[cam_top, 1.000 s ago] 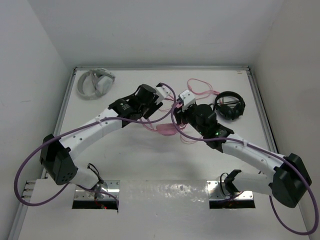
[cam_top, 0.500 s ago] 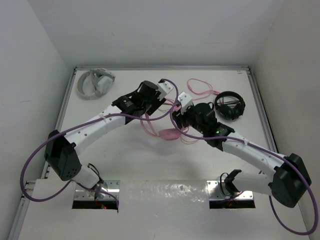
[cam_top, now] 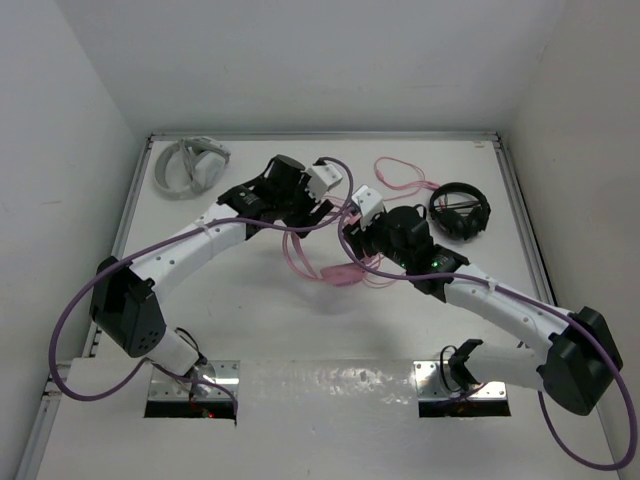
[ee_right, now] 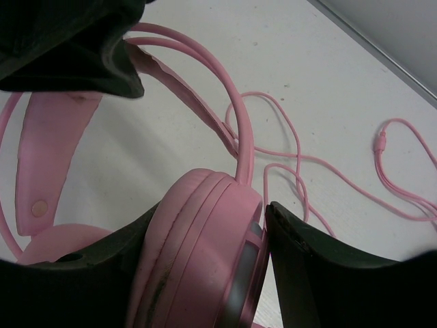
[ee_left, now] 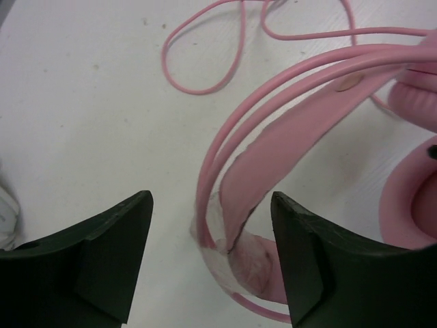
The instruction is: Wrap the headphones
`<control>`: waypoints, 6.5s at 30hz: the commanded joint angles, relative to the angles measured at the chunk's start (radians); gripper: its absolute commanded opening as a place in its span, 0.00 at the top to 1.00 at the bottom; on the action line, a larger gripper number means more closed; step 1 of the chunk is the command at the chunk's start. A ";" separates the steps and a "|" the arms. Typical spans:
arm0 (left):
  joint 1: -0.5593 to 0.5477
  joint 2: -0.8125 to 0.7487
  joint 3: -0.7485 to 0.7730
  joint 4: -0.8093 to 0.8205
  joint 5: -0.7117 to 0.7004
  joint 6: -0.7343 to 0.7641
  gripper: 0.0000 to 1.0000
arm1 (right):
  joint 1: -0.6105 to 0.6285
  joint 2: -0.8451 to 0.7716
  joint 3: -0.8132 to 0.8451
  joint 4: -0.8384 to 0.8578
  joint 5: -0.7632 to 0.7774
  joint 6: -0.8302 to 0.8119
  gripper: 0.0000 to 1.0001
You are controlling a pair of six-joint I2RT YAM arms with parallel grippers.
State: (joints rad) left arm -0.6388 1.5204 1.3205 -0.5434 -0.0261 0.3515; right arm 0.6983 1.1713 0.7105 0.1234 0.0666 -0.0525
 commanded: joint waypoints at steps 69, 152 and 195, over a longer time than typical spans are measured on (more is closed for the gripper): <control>0.542 0.083 0.996 -0.210 0.577 -0.470 1.00 | -0.207 0.239 -0.189 0.487 -0.208 0.060 0.04; 0.171 -0.086 0.085 -0.092 0.318 0.208 1.00 | -0.145 0.364 1.137 -0.693 -0.077 -0.231 1.00; 0.206 0.078 1.028 -0.280 0.290 -0.249 1.00 | -0.299 0.796 0.336 0.887 -0.749 0.604 0.30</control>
State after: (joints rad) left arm -0.4366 1.5784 2.2524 -0.9203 0.2653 0.2234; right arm 0.3882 1.8999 1.0676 0.6807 -0.6720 0.3878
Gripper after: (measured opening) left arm 0.086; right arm 0.680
